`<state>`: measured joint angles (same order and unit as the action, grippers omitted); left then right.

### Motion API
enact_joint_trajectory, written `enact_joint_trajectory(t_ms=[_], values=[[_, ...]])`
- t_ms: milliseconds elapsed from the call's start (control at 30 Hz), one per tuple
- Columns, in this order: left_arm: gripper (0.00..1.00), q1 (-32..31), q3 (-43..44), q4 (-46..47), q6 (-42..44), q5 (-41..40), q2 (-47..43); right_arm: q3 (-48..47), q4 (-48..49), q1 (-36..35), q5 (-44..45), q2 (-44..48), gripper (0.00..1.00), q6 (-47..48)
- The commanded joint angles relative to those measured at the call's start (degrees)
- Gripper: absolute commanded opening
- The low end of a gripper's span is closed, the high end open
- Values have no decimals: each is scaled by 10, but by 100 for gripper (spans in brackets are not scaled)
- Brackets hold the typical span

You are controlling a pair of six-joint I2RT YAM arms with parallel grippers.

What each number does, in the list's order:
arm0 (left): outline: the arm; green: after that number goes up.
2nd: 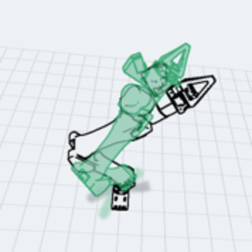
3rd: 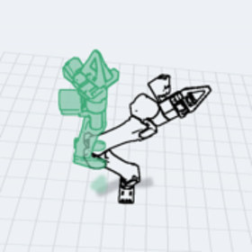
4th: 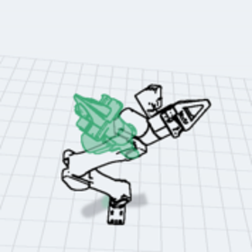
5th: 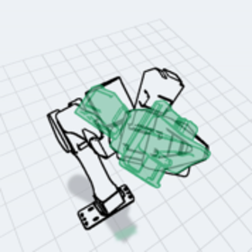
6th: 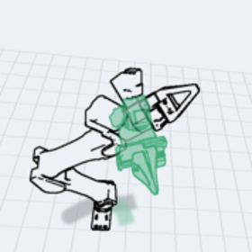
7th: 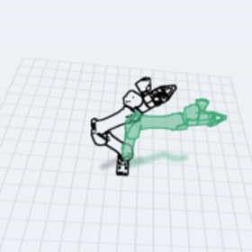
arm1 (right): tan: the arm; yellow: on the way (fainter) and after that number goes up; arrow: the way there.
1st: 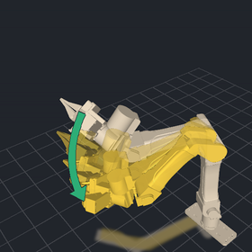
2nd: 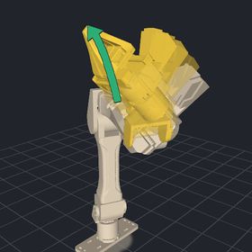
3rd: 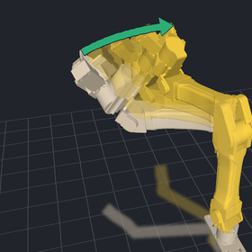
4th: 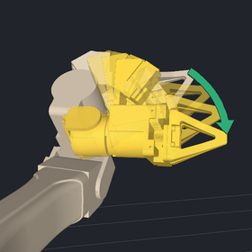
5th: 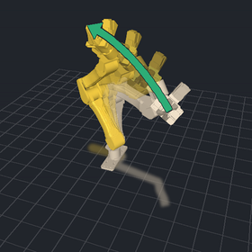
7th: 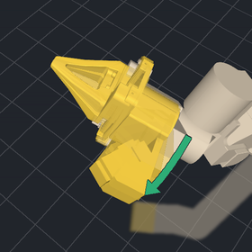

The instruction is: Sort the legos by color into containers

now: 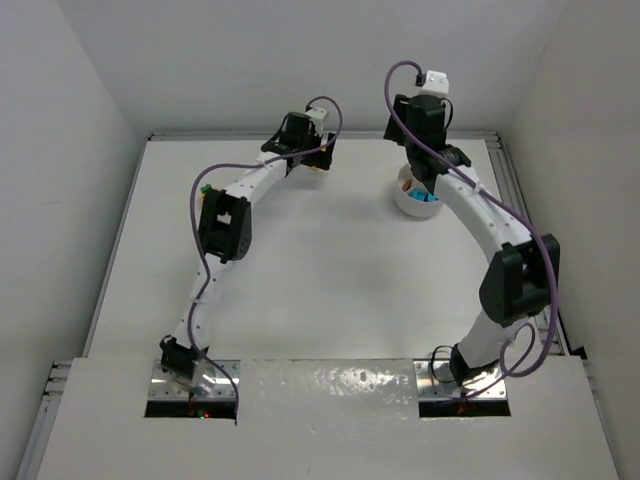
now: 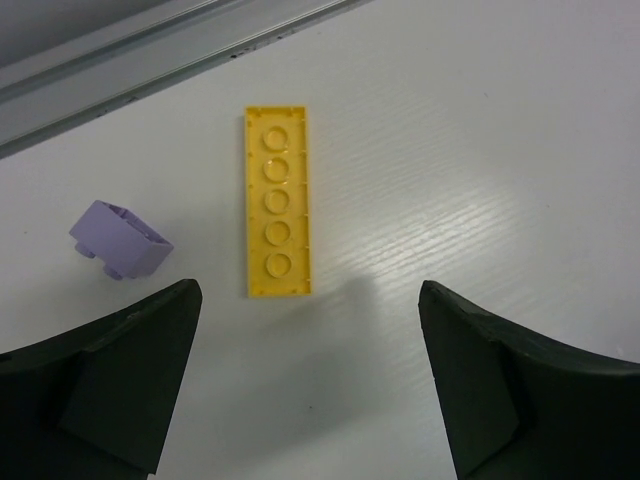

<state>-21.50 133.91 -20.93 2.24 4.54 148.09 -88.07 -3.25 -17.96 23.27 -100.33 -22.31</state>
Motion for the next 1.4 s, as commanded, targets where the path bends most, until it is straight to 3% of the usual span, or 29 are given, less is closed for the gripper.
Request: enact_joint_trajectory(t_ms=[0,233,433,533,700,1367], values=[[87,-5,30,51,-17,-20,8,43,-19,-2,30,47,59,41],[85,-27,47,48,-15,-63,43,84,-1,2,49,130,59,68],[82,-34,73,63,-6,-98,70,96,-7,2,70,157,59,88],[74,-34,67,61,-7,-121,73,100,-8,2,74,169,59,97],[74,-33,63,59,-7,-148,71,99,-8,3,88,176,59,122],[72,-8,45,55,-52,-119,83,81,-14,3,101,189,59,169]])
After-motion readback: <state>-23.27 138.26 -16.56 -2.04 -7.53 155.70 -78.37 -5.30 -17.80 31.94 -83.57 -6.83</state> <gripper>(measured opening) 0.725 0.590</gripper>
